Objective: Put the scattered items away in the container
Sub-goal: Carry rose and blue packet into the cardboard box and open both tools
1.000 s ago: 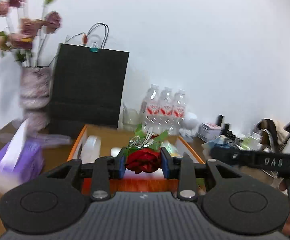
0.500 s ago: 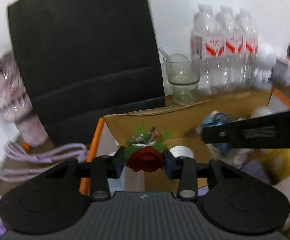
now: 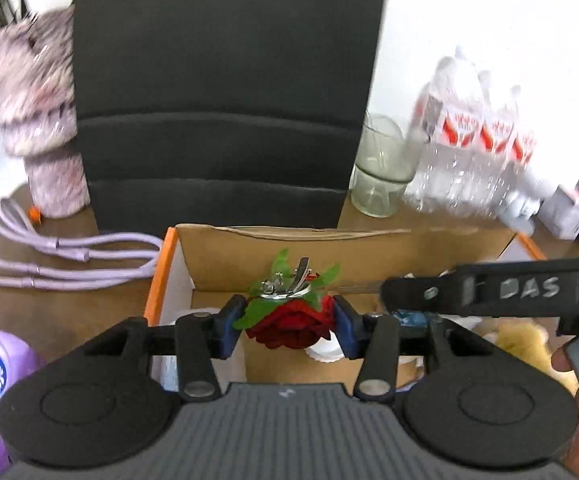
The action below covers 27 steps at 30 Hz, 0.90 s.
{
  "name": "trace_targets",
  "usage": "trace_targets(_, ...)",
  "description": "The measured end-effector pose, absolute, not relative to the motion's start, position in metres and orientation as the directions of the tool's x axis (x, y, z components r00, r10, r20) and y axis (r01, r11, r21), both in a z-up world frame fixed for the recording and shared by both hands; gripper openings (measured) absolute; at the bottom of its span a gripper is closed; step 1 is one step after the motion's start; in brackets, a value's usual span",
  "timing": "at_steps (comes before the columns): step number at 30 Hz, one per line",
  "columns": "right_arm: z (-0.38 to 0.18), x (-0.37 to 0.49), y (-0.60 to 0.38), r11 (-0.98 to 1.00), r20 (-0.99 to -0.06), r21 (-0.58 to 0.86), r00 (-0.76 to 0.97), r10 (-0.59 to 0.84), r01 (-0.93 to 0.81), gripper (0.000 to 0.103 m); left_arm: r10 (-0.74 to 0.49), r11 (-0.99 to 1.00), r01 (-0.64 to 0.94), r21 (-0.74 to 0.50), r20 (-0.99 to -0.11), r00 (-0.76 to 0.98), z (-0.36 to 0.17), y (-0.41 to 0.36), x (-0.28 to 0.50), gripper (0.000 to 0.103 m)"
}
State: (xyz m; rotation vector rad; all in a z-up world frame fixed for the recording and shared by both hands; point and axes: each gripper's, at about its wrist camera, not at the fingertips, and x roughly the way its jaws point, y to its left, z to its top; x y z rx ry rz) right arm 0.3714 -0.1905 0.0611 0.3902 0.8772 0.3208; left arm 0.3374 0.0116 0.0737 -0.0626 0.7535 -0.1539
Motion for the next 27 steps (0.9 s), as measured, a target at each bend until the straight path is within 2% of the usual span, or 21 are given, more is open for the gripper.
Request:
trace_targets(1, 0.067, 0.368, -0.192, 0.888, -0.679, 0.446, 0.605, 0.416, -0.110, 0.059, -0.167, 0.986, 0.117, -0.119, -0.674, 0.720, 0.078, 0.013, 0.335, 0.056)
trace_targets(3, 0.078, 0.361, -0.196, 0.898, -0.691, 0.429, 0.603, 0.399, -0.102, 0.059, -0.161, 0.987, 0.117, -0.111, -0.661, 0.733, 0.089, 0.016, 0.327, 0.070)
trace_targets(5, 0.087, 0.355, -0.198, 0.917, -0.728, 0.391, 0.583, 0.360, -0.077, 0.063, -0.171, 0.985, 0.121, -0.122, -0.665, 0.727, 0.101, 0.018, 0.322, 0.080)
trace_targets(9, 0.104, 0.334, -0.204, 0.936, -0.764, 0.344, 0.560, 0.322, -0.070, 0.068, -0.165, 0.986, 0.096, -0.137, -0.686, 0.709, 0.120, 0.021, 0.307, 0.091)
trace_targets(14, 0.127, 0.300, -0.206, 0.954, -0.774, 0.284, 0.563, 0.290, -0.101, 0.078, -0.128, 0.992, 0.080, -0.102, -0.682, 0.720, 0.137, 0.021, 0.275, 0.100)
trace_targets(18, 0.132, 0.271, -0.207, 0.970, -0.781, 0.224, 0.577, 0.239, -0.098, 0.079, -0.090, 0.996, 0.073, -0.054, -0.680, 0.728, 0.142, 0.016, 0.246, 0.101)
trace_targets(20, 0.134, 0.246, -0.209, 0.967, -0.720, 0.218, 0.648, 0.248, -0.129, 0.079, -0.059, 0.998, 0.064, -0.013, -0.611, 0.790, 0.142, 0.012, 0.218, 0.101)
trace_targets(23, 0.131, 0.191, -0.210, 0.961, -0.509, 0.168, 0.816, 0.276, -0.221, 0.079, -0.063, 0.995, 0.088, 0.047, -0.389, 0.919, 0.133, 0.008, 0.163, 0.103)
trace_targets(24, 0.127, 0.178, -0.208, 0.963, -0.468, 0.139, 0.842, 0.269, -0.231, 0.079, -0.079, 0.994, 0.102, 0.049, -0.347, 0.934, 0.129, 0.008, 0.150, 0.103)
trace_targets(27, 0.118, 0.152, -0.207, 0.972, -0.433, 0.103, 0.870, 0.236, -0.212, 0.079, -0.086, 0.995, 0.100, 0.027, -0.317, 0.944, 0.120, 0.008, 0.121, 0.103)
